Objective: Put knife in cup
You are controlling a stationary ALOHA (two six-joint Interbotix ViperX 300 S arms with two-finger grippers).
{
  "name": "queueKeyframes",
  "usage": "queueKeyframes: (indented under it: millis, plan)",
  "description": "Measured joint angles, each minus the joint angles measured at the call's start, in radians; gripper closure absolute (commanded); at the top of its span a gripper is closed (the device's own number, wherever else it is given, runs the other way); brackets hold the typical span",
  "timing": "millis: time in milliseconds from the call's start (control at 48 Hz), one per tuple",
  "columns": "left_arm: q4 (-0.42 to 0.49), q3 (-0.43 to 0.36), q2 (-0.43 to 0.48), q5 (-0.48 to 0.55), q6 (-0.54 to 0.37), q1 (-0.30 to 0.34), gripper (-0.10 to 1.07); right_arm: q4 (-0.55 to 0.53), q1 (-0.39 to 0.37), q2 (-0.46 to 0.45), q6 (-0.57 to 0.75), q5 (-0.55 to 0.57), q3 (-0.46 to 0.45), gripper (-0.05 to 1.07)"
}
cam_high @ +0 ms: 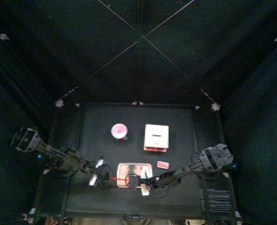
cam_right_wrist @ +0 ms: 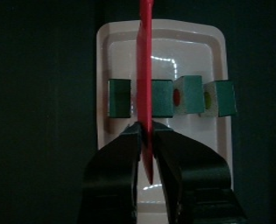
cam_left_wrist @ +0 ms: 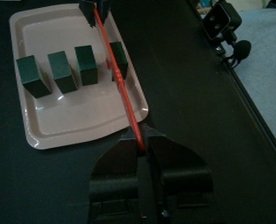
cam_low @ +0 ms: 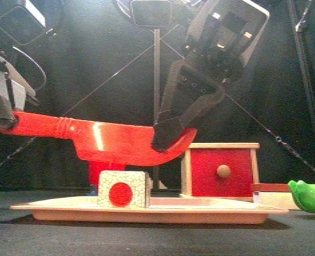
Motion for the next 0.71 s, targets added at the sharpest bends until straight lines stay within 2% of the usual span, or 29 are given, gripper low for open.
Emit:
queueKeyframes:
  millis: [125,292,458,708]
  plan:
    - [0.002,0.0,-0.003,-0.002,0.0,-0.002,0.65,0.003,0.0,0.0,0.0,0.021,-0.012,0.33]
    - [0.005,0.002,-0.023,0.0,0.0,-0.002,0.65,0.0,0.003,0.0,0.015,0.089,-0.034,0.14]
    - [0.006,0.008,-0.071,0.002,0.0,-0.002,0.65,-0.043,0.006,-0.017,0.057,0.124,-0.026,0.0]
    - [0.006,0.023,-0.175,0.046,0.002,0.009,0.65,-0.127,0.041,-0.123,0.078,0.106,0.021,-0.01]
